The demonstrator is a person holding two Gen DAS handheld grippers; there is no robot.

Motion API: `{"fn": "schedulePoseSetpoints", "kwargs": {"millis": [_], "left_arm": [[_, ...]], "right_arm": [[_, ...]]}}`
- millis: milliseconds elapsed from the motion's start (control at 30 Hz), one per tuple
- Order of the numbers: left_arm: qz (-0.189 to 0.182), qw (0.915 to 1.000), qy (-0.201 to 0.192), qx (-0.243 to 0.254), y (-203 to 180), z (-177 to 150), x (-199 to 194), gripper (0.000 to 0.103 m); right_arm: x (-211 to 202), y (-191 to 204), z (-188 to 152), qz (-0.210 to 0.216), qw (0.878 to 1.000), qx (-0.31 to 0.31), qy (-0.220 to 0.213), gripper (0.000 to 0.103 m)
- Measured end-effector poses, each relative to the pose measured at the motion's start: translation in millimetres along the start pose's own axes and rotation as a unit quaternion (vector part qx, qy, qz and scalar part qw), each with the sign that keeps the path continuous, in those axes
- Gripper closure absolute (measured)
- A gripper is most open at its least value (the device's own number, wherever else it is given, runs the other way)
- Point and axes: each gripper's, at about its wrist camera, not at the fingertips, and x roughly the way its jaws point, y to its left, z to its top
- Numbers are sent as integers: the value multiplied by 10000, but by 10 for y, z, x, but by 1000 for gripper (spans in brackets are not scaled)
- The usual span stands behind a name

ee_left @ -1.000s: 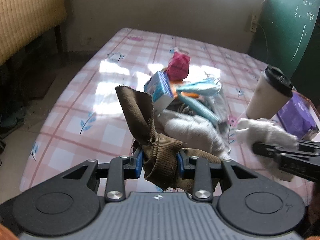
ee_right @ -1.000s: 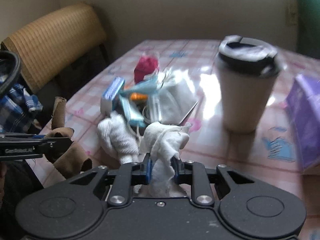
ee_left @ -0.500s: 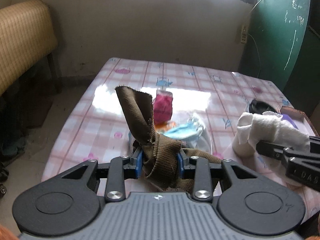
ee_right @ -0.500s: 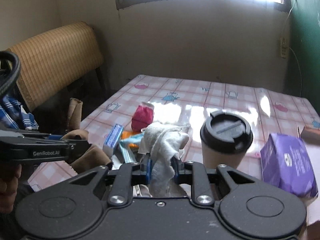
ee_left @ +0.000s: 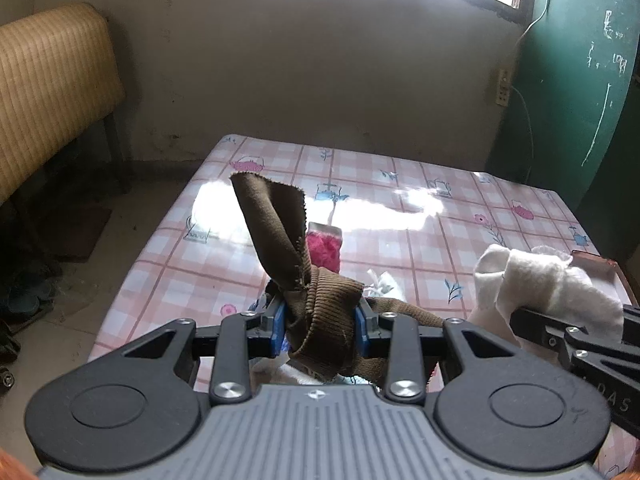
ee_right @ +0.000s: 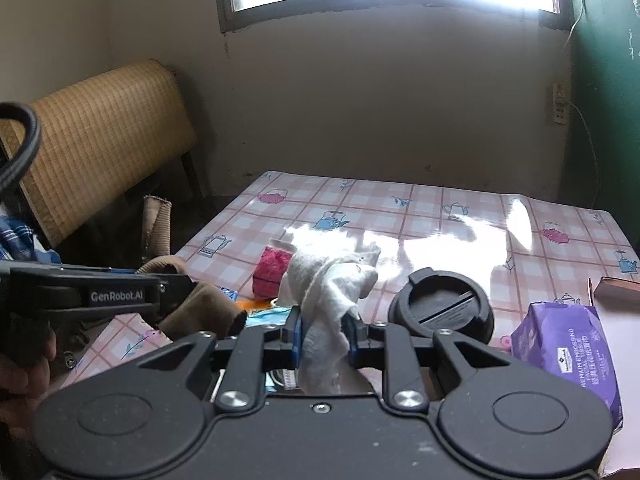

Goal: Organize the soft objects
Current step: 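Lift both held cloths and carry them toward the cardboard box lid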

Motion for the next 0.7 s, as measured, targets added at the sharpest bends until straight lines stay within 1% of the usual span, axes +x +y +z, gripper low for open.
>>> {"fn": "schedulePoseSetpoints", "kwargs": {"millis": [700], "left_arm": [[-232, 9995, 105, 204, -435, 170, 229, 68]], "right_arm": [[-8, -387, 88, -199, 9996, 194, -35, 77]]}}
